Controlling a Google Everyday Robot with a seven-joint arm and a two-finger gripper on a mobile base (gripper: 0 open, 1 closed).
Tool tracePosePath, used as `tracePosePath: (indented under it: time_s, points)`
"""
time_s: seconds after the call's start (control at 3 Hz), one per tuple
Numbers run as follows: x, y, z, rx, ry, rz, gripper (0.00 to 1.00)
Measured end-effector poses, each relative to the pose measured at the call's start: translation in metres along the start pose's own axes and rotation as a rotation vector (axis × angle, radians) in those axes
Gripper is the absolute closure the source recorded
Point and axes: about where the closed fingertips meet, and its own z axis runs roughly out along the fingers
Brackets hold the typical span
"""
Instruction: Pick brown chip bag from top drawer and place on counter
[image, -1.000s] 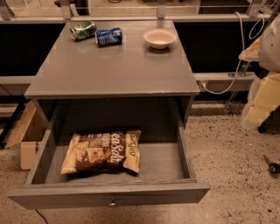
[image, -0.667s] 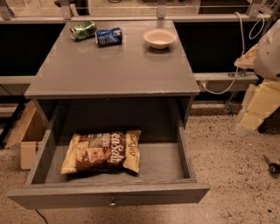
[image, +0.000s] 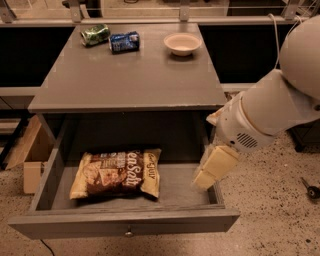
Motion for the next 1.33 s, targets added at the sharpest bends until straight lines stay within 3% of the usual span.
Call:
tracePosePath:
  time_s: [0.33, 0.67, 1.33]
  points:
    - [0.000, 0.000, 0.000, 0.000, 0.000, 0.000, 0.00]
    - [-0.011, 0.004, 0.024, -0.044, -0.022, -0.031, 0.00]
    - [-0.065, 0.015, 0.132, -0.090, -0.078, -0.125, 0.00]
